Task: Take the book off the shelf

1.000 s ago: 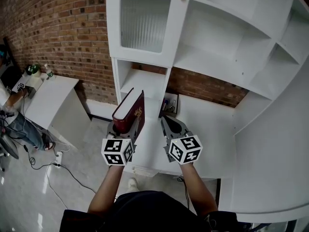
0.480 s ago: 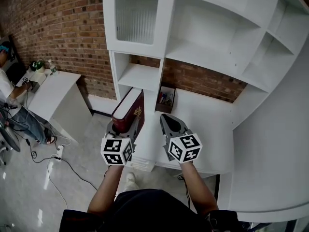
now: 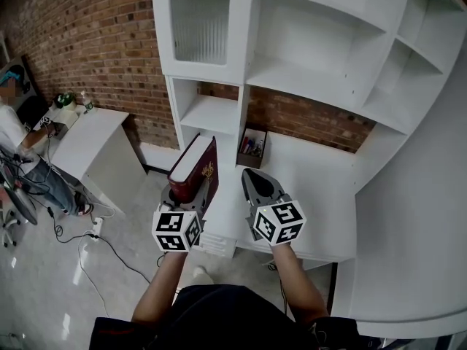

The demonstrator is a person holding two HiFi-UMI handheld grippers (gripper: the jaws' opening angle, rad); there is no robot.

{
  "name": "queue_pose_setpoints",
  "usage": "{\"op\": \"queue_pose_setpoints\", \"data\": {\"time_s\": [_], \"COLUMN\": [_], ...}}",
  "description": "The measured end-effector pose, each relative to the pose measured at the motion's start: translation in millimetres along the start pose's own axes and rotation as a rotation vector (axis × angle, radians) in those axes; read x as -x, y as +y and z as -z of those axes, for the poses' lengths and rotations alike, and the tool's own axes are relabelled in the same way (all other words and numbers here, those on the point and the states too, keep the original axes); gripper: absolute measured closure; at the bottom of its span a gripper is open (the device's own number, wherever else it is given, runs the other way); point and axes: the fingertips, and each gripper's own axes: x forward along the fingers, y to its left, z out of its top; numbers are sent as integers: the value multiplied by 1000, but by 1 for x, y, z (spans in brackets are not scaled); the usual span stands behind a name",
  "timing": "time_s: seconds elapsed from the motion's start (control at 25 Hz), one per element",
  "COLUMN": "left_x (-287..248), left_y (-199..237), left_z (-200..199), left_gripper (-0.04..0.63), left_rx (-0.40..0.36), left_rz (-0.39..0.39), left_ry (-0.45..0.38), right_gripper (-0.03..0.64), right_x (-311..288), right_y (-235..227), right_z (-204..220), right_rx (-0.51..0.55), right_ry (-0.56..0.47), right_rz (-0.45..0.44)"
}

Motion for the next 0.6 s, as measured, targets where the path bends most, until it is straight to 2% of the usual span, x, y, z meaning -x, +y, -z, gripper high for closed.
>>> {"op": "queue_pose_setpoints", "data": {"time_s": [0.24,0.6], "left_x": [1,9], "left_y": [-2,23], "left_z": [-6,-8], "left_gripper": [360,360], "left_rx": [-12,18], "left_rz": [10,23], "left_ry": [-10,-9], "right_gripper": [598,598], "right_x": [0,-16], "right_y": [-1,16], "right_z": [2,1], "right_rx": [-11,-1], "right_ry": [-5,3], "right_rz": [2,30]}}
